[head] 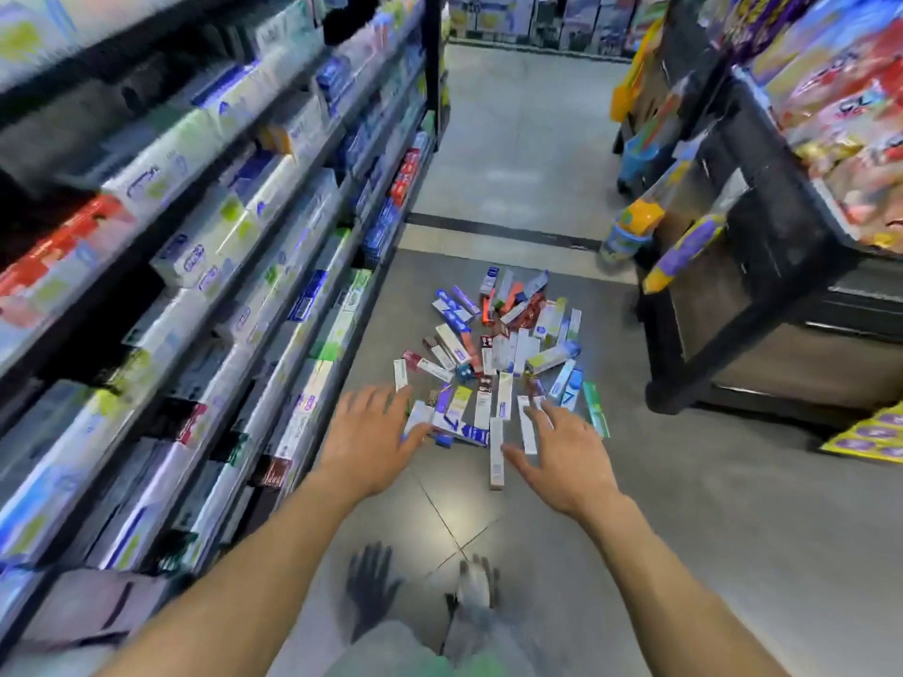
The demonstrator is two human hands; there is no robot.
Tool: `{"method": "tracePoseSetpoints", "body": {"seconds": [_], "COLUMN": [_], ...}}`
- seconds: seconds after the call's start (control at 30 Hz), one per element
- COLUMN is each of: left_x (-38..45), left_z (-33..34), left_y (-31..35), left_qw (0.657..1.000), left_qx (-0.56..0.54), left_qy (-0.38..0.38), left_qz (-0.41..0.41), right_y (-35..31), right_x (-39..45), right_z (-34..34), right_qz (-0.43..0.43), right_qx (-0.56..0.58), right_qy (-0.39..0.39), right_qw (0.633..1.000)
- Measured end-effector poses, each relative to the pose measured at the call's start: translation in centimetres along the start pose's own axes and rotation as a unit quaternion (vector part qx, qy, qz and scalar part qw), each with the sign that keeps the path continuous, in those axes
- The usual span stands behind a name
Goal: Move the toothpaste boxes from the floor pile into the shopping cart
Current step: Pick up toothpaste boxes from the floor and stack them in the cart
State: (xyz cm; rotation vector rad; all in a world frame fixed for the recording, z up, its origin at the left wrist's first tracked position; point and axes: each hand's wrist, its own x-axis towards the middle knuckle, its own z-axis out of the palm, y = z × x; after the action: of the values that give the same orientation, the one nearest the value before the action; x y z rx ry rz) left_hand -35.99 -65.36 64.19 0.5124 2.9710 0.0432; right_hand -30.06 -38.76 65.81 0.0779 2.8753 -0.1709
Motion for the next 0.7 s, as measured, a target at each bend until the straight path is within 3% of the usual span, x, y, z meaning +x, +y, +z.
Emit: {"method": "tracePoseSetpoints", "body": {"seconds": [0.1,0.37,0.53,0.7], "left_x": [2.5,9.7,16.9,23.6], "left_z": [-0.5,2.5,8.7,19.9], "left_y": [-1.1,-8.0,-12.8,-16.1], "left_qw": [0.999,0.999,0.996,0.993], "left_qx": [0.001,-0.036,-0.065,-0.104], "left_qy": [0.031,-0.01,-0.048,-0.045], "left_qz": [-0.016,-0.02,-0.025,0.018], "right_y": [0.3,-1.5,-2.5,-2.2], "right_x": [5.1,17.1,24.7,31.4], "right_z": [0.0,2.5,7.9,17.3], "right_qz": [-0.023,-0.062,-0.041,-0.008], "right_qx": [0.004,0.013,0.026,0.048], "right_qy": [-0.009,-0.08,-0.101,-0.102], "right_qw": [1.0,0.995,0.994,0.994]}}
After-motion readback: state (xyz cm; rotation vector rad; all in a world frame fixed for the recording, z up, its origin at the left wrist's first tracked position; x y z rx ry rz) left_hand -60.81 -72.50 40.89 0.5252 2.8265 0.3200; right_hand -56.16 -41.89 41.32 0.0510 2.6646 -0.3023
